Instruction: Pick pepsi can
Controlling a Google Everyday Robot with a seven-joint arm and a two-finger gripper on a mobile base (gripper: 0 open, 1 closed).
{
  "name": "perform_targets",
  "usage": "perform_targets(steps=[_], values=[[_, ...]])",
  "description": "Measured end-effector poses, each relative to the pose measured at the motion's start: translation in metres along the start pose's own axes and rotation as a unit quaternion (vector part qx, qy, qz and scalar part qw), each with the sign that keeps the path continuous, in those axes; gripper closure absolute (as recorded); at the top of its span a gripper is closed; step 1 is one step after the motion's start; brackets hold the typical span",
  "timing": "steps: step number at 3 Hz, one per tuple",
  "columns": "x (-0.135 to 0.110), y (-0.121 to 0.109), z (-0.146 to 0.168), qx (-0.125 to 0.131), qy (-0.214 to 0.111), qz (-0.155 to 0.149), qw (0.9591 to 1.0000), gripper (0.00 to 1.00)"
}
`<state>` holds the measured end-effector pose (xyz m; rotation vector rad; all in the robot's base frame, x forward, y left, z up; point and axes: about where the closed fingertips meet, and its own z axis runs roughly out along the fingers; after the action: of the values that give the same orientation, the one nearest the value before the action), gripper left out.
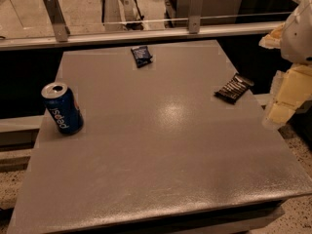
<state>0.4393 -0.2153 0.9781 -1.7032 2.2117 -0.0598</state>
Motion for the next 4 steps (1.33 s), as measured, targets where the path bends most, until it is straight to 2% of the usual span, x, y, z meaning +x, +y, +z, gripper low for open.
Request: perform_targets(steps=[1,2,3,4], values=[[-0.027,0.011,0.021,-0.027,-0.062,-0.001,0.9977,0.0],[-0.085,0.025,0.042,-0.064,-0.16,-0.011,0.9851,0.0],[-0.149,0.04,0.049,-0.097,-0.25,-0.022,0.9632,0.0],[-0.218,0.067,0.038,-0.13,-0.334,-0.032,0.9331,0.0]])
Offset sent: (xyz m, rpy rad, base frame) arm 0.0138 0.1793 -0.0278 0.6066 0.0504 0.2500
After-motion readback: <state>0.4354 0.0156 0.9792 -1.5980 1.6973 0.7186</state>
